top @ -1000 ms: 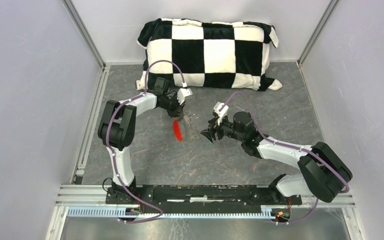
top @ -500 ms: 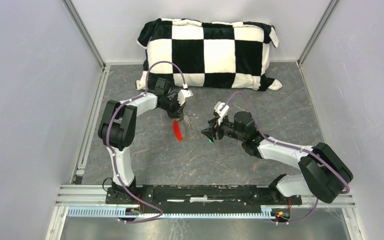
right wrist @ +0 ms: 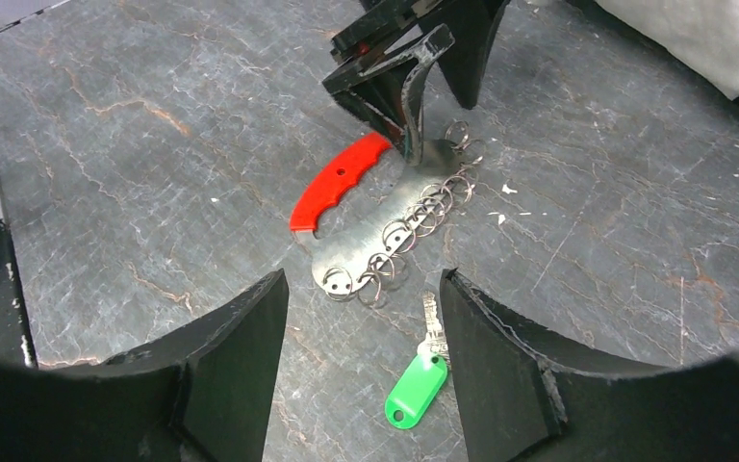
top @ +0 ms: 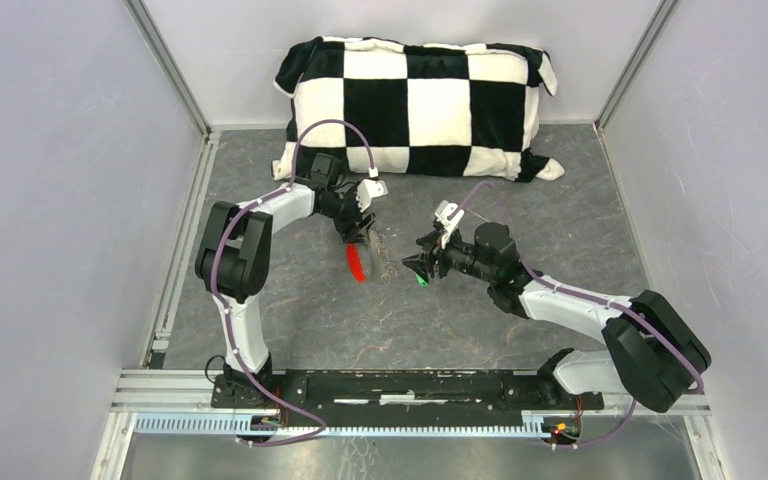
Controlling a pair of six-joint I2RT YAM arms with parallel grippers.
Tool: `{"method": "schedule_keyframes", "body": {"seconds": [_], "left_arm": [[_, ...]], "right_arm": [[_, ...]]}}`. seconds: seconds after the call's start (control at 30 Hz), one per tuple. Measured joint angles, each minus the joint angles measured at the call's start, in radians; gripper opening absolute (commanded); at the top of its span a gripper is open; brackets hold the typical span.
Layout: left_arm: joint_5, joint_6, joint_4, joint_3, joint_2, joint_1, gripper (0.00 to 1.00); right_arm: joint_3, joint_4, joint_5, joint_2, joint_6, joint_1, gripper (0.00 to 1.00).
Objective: Put the keys on the keyring
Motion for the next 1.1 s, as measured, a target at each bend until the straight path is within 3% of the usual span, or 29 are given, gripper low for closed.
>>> {"method": "schedule_keyframes", "body": {"seconds": [0.27,0.53,0.83,1.1], "left_arm": [[-0.034,0.111,-0.084,0.148,0.064,-0.005,0.61],[-0.050,0.178,-0.154,0.158,0.103,-0.018,0.43],[-0.046,0.195,-0.169,0.155,0.100,-0.032,0.03],[-0.048,0.195,-0.163,0.072,0.034,-0.034,0.02]], "right_arm": [[-0.008,0.022,-0.038,0.001,0.023,0.000,0.66],[-0.009,0.027,-0.053,0.003,0.033,0.000,0.64],[-0.009,0.026,-0.061,0.010,0.041,-0.001,0.58],[-0.009,0.027,-0.066,0.010,0.052,-0.001,0.54]]}}
